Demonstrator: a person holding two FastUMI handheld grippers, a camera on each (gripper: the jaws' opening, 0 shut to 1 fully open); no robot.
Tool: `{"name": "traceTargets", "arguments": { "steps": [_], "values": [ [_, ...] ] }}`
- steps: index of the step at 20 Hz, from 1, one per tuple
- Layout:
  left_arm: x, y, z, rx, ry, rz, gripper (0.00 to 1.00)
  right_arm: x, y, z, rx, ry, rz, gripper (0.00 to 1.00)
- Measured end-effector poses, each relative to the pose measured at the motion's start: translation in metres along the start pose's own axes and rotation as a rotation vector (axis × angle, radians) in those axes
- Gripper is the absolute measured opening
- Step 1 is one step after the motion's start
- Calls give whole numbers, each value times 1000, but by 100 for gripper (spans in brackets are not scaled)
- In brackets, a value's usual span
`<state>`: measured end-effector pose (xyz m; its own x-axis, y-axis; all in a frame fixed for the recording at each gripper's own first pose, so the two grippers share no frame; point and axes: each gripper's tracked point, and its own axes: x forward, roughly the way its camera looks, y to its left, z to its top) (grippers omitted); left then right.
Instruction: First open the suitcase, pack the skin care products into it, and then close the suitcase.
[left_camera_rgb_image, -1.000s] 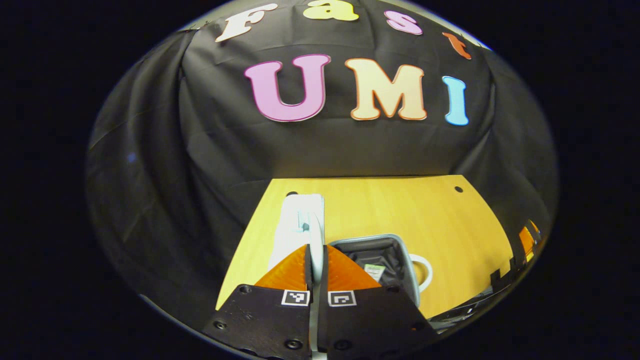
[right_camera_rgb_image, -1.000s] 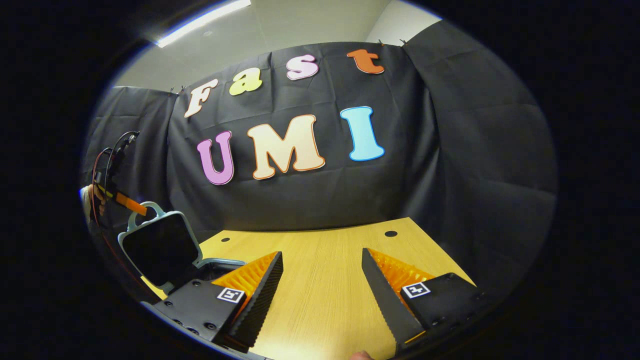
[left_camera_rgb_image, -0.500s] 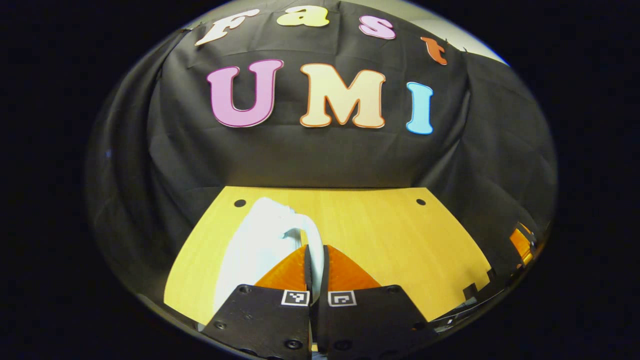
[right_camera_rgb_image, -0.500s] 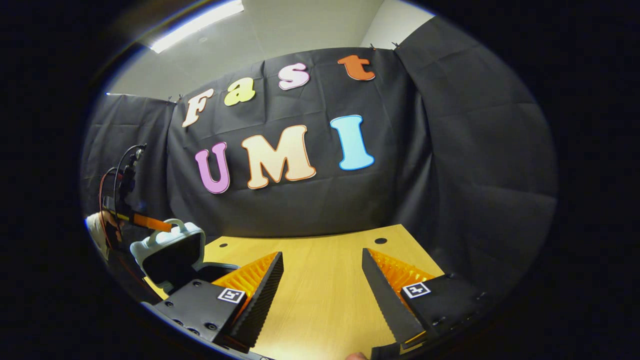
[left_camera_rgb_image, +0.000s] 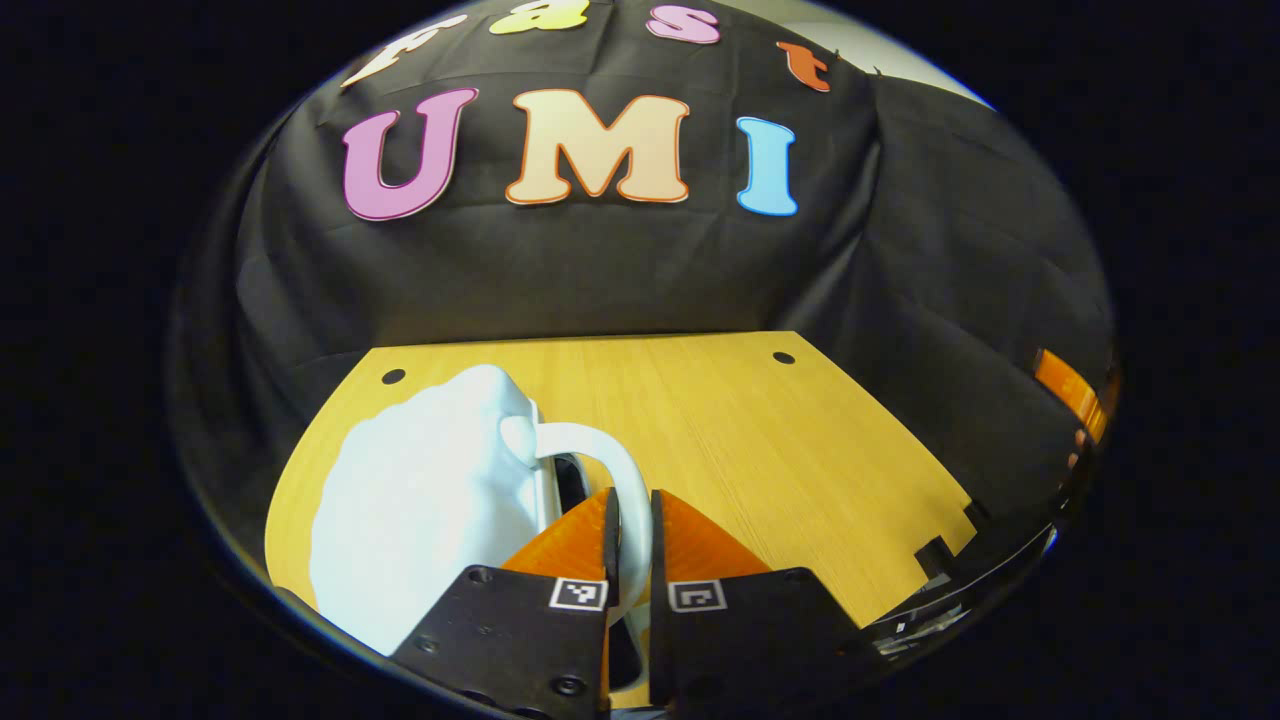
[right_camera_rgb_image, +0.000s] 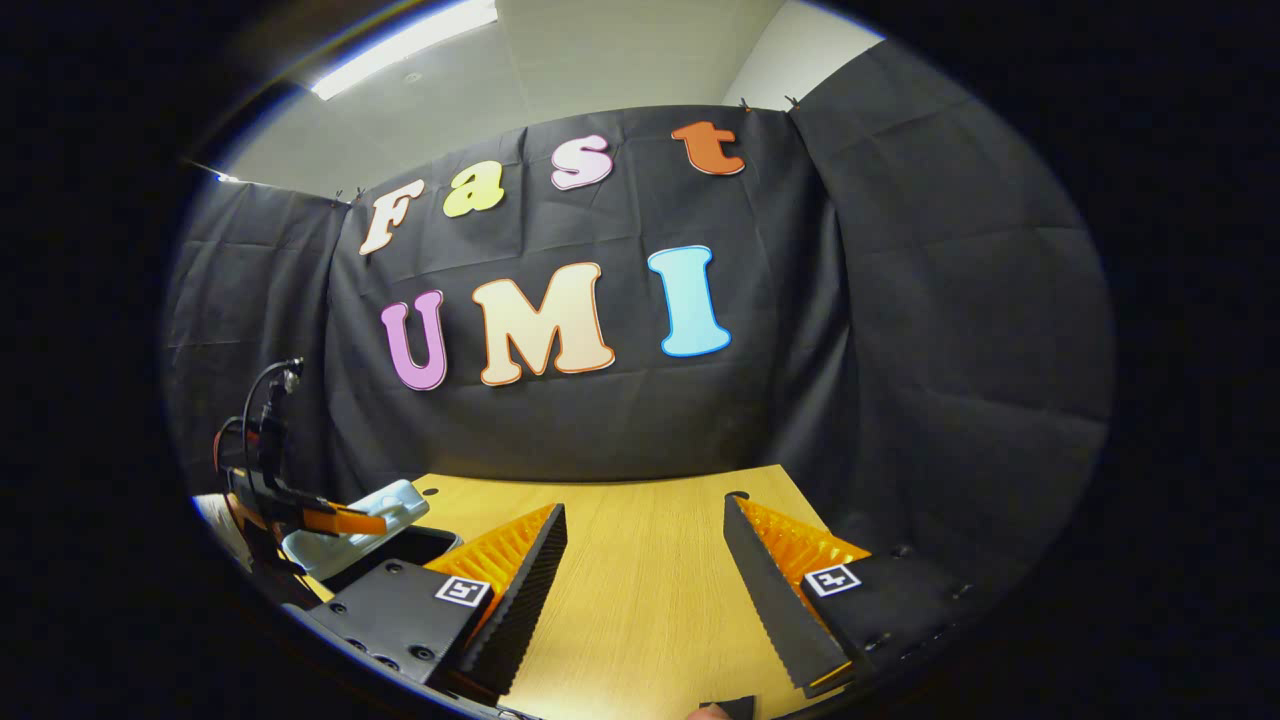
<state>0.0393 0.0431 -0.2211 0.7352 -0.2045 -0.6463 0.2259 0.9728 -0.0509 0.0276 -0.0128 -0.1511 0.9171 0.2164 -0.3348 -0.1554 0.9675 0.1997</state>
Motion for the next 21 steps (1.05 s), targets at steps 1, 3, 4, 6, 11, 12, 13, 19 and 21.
{"name": "traceTargets", "arguments": {
  "steps": [1,3,4,6,11,12,13,19,21],
  "values": [
    [-2,0,3,17,-36,22,14,0,-1,5,0,-8,8,98],
    [-7,-1,15,40,-106,68,26,2,-3,11,-18,-42,10,98],
    [-14,-6,23,44,-147,92,39,2,-6,14,-27,-57,10,98],
    [-31,-7,44,59,-239,183,75,2,-4,23,-33,-95,12,98],
    [-85,-23,124,114,-539,359,93,4,9,58,-65,-169,-1,98],
    [-89,-35,131,104,-542,327,93,1,8,71,-74,-200,-13,98],
    [-92,-48,141,107,-545,293,93,-3,11,86,-74,-234,-19,98],
    [-111,-65,177,95,-660,178,95,-24,34,115,-40,-281,-54,97],
    [-113,-59,172,109,-654,172,95,-31,41,124,-43,-299,-69,97]
  ]
}}
